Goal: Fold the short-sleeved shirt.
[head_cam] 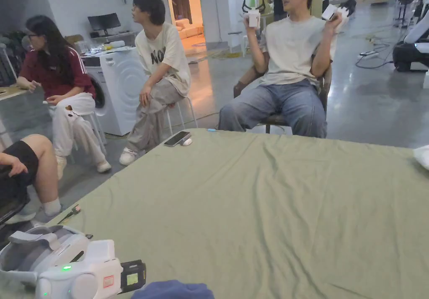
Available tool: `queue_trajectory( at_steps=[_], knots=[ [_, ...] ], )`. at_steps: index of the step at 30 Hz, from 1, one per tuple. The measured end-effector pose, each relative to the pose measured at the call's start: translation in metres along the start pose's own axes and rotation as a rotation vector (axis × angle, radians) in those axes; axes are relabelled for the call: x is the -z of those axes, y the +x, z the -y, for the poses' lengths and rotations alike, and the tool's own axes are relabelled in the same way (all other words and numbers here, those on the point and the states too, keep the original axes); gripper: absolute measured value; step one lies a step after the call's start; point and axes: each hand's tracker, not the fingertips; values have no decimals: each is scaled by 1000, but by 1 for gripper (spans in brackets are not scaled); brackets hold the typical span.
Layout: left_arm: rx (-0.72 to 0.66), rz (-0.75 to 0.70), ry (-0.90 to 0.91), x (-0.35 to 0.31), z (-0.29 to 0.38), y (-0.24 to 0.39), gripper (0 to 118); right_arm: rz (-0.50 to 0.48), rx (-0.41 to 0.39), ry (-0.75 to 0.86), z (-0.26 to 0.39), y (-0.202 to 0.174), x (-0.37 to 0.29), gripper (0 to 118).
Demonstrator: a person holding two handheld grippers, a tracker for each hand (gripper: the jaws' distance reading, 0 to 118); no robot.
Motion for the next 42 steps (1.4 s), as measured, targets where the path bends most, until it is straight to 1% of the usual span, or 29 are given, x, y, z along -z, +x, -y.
queue_trajectory(
  at_steps=[3,5,6,8,10,11,14,15,16,18,19,21,22,24,27,32,40,41,42],
  knots=[
    [90,110,197,-71,-15,34,91,42,-81,98,-24,-9,-24,0],
    [121,138,352,-119,-10,58,91,75,-129,181,-37,-15,-41,0],
    [160,173,391,-142,-5,72,91,94,-160,234,-43,-20,-53,0],
    [156,228,482,-175,9,99,90,127,-213,322,-50,-29,-70,0],
    [159,300,558,-199,23,120,82,160,-259,384,-55,-39,-86,0],
    [157,321,606,-210,30,133,78,179,-267,405,-57,-44,-92,0],
    [222,312,670,-230,42,165,75,251,-323,446,-59,-55,-108,0],
    [219,314,682,-237,47,173,73,269,-351,466,-57,-60,-113,0],
    [214,327,680,-236,46,176,71,282,-367,491,-54,-64,-118,0],
    [202,332,653,-241,48,185,67,272,-373,495,-54,-68,-126,0],
    [189,343,628,-243,50,188,59,262,-374,505,-53,-69,-129,0],
    [175,379,609,-244,51,188,36,250,-374,526,-50,-71,-135,0],
    [170,394,603,-245,53,188,28,250,-377,533,-51,-69,-136,0],
    [174,397,596,-248,56,188,18,259,-372,555,-48,-69,-139,0],
    [168,394,600,-252,60,187,0,258,-342,568,-47,-64,-141,0],
    [170,391,607,-254,60,188,0,259,-318,577,-46,-62,-142,0],
    [171,409,610,-257,58,192,0,241,-325,581,-46,-66,-141,0],
    [171,406,614,-258,57,192,0,236,-325,581,-47,-67,-141,5],
    [170,400,619,-260,56,192,11,232,-321,587,-47,-68,-142,16]
  ],
)
